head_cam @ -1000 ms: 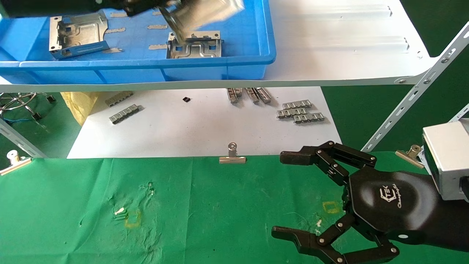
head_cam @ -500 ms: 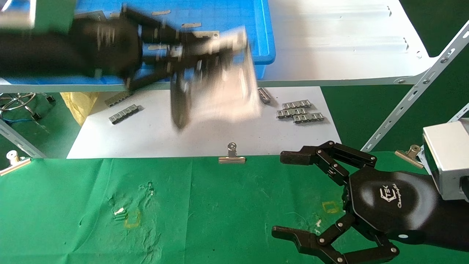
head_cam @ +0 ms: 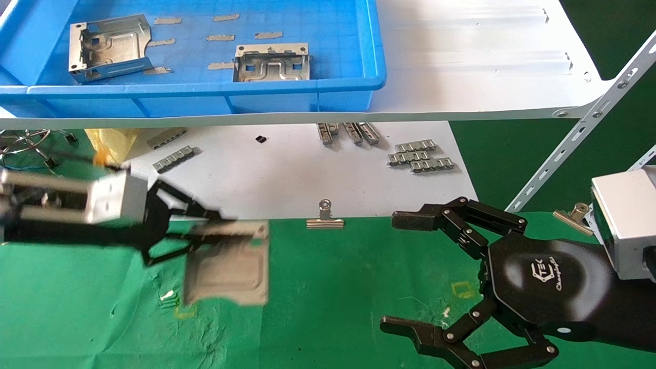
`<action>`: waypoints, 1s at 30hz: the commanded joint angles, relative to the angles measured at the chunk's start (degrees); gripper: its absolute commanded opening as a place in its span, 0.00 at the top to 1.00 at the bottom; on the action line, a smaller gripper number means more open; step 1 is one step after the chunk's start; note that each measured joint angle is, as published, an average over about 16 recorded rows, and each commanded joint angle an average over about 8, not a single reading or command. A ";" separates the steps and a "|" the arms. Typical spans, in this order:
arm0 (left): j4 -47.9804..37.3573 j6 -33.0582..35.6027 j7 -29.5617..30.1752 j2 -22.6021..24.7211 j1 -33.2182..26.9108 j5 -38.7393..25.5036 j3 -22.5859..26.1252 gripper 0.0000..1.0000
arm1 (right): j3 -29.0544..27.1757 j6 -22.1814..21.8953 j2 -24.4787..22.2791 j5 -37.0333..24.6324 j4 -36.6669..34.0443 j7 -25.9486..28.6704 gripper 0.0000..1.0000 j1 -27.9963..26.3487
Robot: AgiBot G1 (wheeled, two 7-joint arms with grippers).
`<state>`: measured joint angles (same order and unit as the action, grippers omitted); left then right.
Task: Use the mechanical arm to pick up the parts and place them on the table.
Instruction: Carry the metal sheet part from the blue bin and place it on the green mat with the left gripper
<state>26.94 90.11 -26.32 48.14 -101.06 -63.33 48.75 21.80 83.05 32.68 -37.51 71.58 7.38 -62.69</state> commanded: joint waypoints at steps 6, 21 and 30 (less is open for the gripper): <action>-7.11 -0.57 -7.84 0.26 -0.01 -4.36 3.27 1.00 | 0.00 0.00 0.00 0.00 0.00 0.00 0.00 0.00; -16.59 0.00 -15.62 1.78 0.65 -5.95 5.40 0.73 | 0.00 0.00 0.00 0.00 0.00 0.00 0.00 0.00; -18.88 -0.41 -18.08 2.81 1.02 -6.95 6.73 0.00 | 0.01 0.00 0.00 0.00 0.00 0.00 0.00 0.00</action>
<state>7.99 89.69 -44.30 50.88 -100.26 -70.22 55.38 21.80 83.05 32.68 -37.51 71.58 7.38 -62.69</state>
